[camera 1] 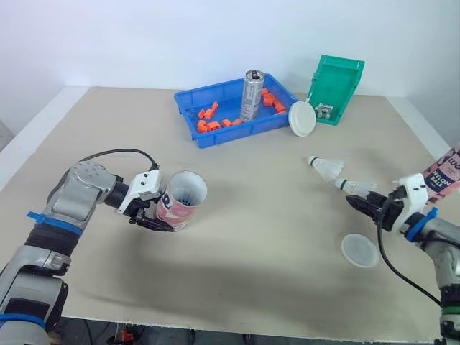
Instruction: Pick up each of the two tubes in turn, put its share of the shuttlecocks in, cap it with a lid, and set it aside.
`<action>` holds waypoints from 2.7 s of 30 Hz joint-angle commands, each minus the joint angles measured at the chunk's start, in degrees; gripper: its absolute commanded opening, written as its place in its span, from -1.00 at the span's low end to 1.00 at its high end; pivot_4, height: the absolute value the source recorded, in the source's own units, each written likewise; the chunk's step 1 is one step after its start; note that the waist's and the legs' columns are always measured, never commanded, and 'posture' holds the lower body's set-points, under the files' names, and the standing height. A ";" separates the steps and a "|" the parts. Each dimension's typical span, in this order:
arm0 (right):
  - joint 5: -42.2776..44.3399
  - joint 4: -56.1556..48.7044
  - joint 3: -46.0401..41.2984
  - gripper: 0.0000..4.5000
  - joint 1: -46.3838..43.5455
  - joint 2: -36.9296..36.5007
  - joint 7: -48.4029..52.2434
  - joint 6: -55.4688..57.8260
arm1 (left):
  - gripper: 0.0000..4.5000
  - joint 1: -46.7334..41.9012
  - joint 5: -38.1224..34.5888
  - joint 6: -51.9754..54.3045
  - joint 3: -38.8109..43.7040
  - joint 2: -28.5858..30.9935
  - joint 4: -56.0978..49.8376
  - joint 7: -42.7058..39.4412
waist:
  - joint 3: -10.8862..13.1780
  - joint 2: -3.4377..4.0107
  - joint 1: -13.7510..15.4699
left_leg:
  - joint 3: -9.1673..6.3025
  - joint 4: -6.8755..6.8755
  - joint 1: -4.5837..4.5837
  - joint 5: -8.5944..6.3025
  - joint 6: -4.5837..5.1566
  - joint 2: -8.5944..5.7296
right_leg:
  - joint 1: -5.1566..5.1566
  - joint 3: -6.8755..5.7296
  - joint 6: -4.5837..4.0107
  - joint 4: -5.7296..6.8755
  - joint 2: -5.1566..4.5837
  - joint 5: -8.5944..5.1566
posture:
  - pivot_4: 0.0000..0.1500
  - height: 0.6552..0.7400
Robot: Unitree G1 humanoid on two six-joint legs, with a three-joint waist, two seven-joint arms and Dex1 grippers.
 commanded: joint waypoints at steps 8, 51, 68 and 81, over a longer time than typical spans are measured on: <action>4.73 -16.75 -6.05 -0.97 2.73 -5.45 1.39 3.57 | 0.25 2.47 1.10 1.23 -2.46 -0.14 -1.68 -1.40 | 0.03 0.21 -0.14 | 0.02 0.00 -0.01 -0.03 0.03 -0.04 | -0.02 0.04 0.01 0.00 -0.04 -0.01 | 1.00 1.00; 4.39 -31.58 31.14 0.14 -39.58 9.70 25.72 3.77 | 0.25 2.52 1.43 2.04 -2.04 -1.10 -1.36 -1.61 | 0.07 0.08 0.07 | -0.97 0.07 -0.29 -0.05 -0.01 -0.06 | 0.02 -0.90 -0.64 0.11 -0.08 -0.08 | 1.00 1.00; -6.97 -22.67 3.79 0.14 -3.50 -2.31 -1.48 1.62 | 0.25 2.94 1.23 2.23 -1.64 -0.98 -1.31 -1.59 | 0.01 0.34 -0.07 | -1.01 0.04 -0.25 -0.07 0.01 -0.14 | 0.10 -0.88 -0.62 0.12 -0.05 -0.17 | 1.00 1.00; -13.50 0.57 12.17 0.14 -11.90 1.84 -3.89 -5.12 | 0.25 3.17 1.15 2.37 -1.07 -1.11 -1.53 -0.54 | 0.02 0.34 -0.08 | -0.85 0.09 -0.18 -0.07 0.01 -0.17 | 0.17 -0.75 -0.56 0.10 -0.09 -0.14 | 1.00 1.00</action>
